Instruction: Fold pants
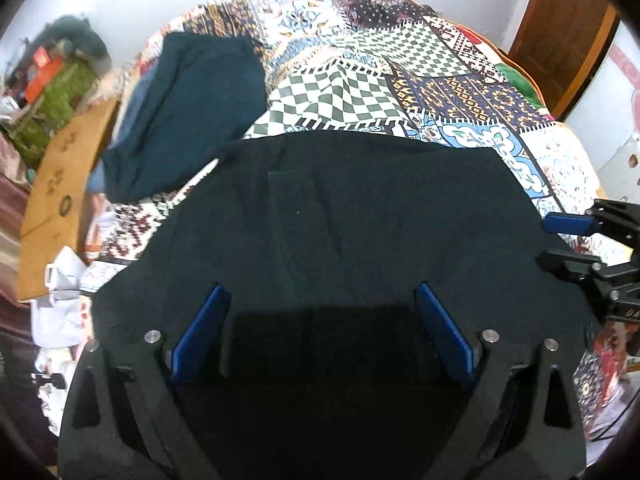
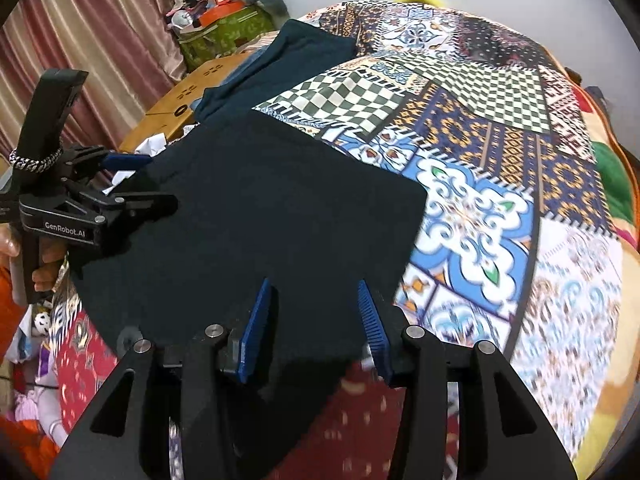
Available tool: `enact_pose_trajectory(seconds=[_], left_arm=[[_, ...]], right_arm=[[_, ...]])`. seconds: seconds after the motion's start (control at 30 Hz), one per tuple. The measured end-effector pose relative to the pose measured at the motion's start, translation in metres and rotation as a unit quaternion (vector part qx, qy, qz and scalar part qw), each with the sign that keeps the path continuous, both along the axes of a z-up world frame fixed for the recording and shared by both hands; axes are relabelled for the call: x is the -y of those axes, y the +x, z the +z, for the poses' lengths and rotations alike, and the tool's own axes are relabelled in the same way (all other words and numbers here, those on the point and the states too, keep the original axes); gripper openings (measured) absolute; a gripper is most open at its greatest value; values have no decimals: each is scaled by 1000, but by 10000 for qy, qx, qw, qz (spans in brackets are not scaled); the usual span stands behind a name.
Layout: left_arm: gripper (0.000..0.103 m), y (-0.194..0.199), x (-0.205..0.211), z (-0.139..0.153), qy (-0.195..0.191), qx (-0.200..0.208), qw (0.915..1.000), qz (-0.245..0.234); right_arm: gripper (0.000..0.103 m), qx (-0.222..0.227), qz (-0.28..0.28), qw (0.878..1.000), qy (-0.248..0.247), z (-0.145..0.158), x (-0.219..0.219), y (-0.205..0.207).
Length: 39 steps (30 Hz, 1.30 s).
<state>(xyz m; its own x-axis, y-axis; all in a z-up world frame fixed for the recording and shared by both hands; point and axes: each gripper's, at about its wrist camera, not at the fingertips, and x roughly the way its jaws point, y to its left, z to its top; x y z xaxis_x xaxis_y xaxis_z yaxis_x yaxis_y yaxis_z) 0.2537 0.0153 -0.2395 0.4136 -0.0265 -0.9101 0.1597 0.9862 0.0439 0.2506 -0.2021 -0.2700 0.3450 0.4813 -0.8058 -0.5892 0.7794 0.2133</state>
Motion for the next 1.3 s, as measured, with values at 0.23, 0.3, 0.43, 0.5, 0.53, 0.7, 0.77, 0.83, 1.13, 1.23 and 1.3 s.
enact_pose_trajectory(seconds=[0.23, 0.3, 0.43, 0.5, 0.53, 0.7, 0.77, 0.83, 1.13, 1.23, 1.3], left_arm=[[97, -26, 1, 8, 177, 361, 9989, 241], [96, -33, 1, 10, 193, 432, 9985, 276], [96, -46, -3, 16, 118, 526, 9979, 367], [96, -51, -7, 19, -10, 519, 9976, 461], [96, -55, -9, 20, -47, 523, 9974, 500], [96, -73, -21, 33, 47, 817, 9941, 719], [96, -81, -32, 43, -20, 971, 9912, 895], [96, -87, -47, 56, -108, 1141, 9871, 1119], [96, -120, -138, 78, -360, 1387, 9644, 2224], [96, -131, -167, 61, -624, 1064, 9588, 2559], [96, -137, -182, 46, -882, 813, 9547, 2722]], right_arm=[[45, 44, -181, 9998, -81, -1, 16, -25], [45, 24, -263, 9996, -53, -1, 21, -30], [46, 87, -352, 9993, -61, 4, 22, -35], [46, 172, -387, 9991, -76, 9, 20, -36], [46, 239, -400, 9989, -53, 14, 19, -37], [48, 569, -435, 9972, 198, 40, 9, -40], [49, 701, -372, 9964, 288, 50, 0, -41], [51, 866, -292, 9952, 350, 61, -12, -41], [58, 1225, 174, 9913, 456, 74, -67, -45], [58, 1073, 311, 9928, 436, 62, -85, -43], [58, 965, 381, 9938, 386, 52, -95, -45]])
